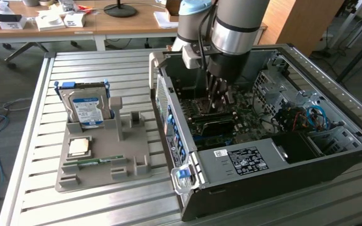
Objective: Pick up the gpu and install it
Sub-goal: 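Press down on the gpu until it lock into place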
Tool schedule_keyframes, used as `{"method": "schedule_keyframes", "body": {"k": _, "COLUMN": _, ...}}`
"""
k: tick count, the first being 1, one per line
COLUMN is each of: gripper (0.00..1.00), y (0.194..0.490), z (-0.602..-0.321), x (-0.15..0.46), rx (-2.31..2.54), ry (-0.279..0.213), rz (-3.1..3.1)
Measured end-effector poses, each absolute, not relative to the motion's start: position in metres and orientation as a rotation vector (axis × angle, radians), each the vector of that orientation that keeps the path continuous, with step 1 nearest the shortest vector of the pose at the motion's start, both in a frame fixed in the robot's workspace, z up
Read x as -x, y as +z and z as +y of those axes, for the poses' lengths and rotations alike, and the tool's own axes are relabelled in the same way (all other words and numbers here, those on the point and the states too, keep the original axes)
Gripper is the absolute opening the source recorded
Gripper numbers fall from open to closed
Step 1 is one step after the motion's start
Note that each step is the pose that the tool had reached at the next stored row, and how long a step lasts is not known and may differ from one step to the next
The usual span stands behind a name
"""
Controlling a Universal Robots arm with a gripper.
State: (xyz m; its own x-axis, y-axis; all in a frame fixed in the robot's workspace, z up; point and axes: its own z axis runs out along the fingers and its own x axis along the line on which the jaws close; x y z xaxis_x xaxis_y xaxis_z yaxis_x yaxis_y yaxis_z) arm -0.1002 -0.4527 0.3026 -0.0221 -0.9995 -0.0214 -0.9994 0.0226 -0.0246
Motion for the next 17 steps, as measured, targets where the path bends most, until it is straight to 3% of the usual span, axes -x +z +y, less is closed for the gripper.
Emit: {"method": "schedule_keyframes", "body": {"k": 17, "gripper": 0.11, "y": 0.316, "z": -0.453, "x": 0.086, "rx": 2.174, "ry": -0.004, "rz": 2.223}}
